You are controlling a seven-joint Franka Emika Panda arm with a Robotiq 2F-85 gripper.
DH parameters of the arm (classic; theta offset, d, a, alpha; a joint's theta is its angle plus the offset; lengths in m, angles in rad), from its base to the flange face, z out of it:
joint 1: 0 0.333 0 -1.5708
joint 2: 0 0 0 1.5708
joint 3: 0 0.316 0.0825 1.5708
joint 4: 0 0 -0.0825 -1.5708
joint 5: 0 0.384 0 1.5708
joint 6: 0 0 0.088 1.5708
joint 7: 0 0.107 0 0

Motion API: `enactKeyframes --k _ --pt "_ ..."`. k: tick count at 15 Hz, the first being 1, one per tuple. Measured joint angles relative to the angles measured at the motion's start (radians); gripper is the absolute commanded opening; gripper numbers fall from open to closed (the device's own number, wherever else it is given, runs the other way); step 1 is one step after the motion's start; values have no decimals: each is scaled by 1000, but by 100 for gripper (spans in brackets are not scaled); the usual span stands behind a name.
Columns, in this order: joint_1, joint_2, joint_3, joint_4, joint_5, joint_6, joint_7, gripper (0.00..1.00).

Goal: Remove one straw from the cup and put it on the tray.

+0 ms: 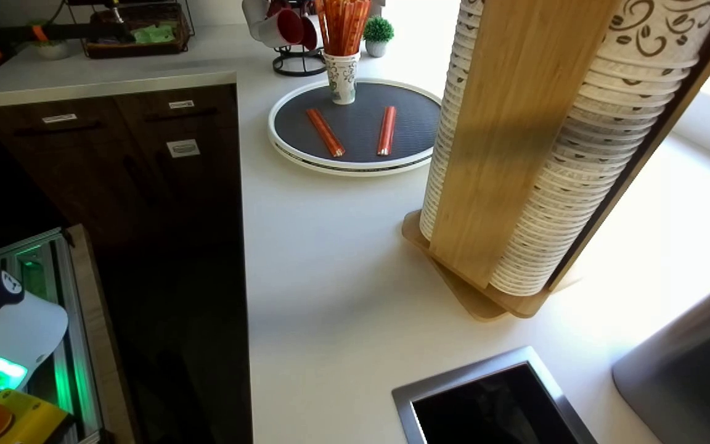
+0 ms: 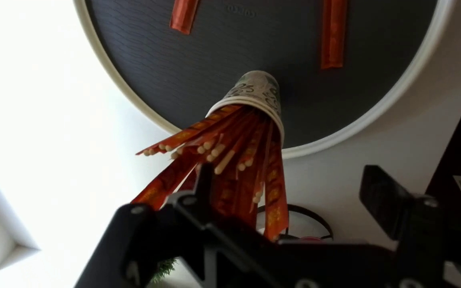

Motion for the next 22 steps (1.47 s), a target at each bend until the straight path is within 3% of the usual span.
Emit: enactKeyframes --k 6,9,11,12,14,15,17,20,21,22 --pt "-12 71 42 66 2 18 -37 69" --pt "-18 97 58 91 4 18 -52 52" --pt "-20 111 64 104 4 18 -57 49" --pt "-22 117 66 108 4 18 -58 39" --pt "-24 126 68 117 4 18 -59 38" --pt "-27 130 69 120 4 18 -60 31" --pt "-30 136 70 126 4 18 -60 31" --pt "-33 139 71 127 4 18 -61 19" --pt "-35 139 71 127 4 17 -61 24" --pt "-36 140 72 127 4 16 -61 21"
